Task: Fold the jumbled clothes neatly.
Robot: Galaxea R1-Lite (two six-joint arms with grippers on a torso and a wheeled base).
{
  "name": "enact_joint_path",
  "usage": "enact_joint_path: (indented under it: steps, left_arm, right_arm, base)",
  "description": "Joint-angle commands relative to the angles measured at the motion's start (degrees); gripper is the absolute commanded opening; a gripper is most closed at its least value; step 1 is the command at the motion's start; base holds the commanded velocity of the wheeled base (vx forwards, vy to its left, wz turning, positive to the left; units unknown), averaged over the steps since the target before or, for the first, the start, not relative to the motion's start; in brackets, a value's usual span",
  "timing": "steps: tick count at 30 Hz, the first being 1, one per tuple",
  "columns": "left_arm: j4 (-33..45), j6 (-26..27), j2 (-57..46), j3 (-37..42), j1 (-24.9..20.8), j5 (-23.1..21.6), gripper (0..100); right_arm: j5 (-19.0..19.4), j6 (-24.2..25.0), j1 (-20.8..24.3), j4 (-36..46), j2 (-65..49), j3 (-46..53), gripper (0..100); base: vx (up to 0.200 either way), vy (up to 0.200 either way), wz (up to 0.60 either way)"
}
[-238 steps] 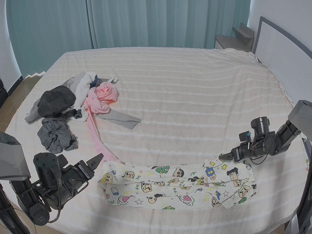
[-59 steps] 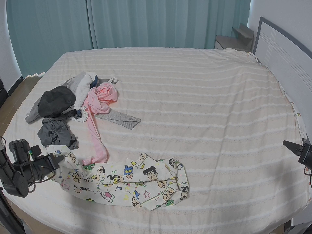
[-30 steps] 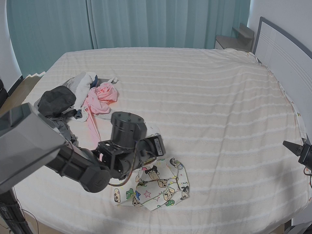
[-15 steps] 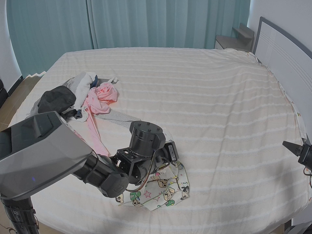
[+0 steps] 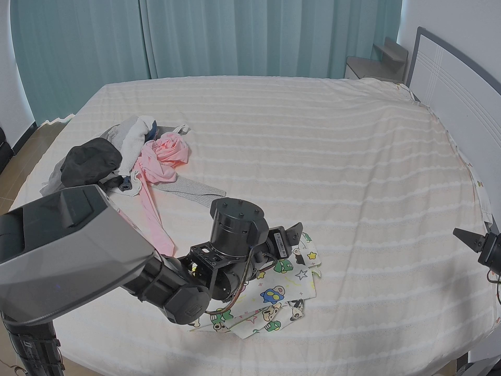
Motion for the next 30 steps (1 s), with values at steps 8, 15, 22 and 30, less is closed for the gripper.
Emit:
enact_joint_path:
  steps: [8,15,22,30]
  left_arm:
    - [-2.53,-0.28,-12.18,12.90,5.47,-0.12,100]
    - [-2.62,-6.25,-25.89,30.22,11.53,-3.28,100]
    - [-5.70,-17.77,-30.99,42.26,14.43,-7.94,100]
    - [-20.11,-21.90,-30.46,51.40,19.27,-11.81,100]
  right_arm:
    - [1.44,-1.55,0.34,0.06,-0.14,1.60,100]
    - [1.18,-1.99,13.00,0.58,1.89,-0.07,100]
    - [-6.21,-0.06,30.75,1.64,15.77,-3.41,100]
    - [-8.58,2.05,38.93,1.11,36.60,-13.51,100]
  base:
    - [0.000,0.000,0.00]
    - [0.000,0.000,0.00]
    - [0.000,0.000,0.00]
    - [0.000,0.000,0.00]
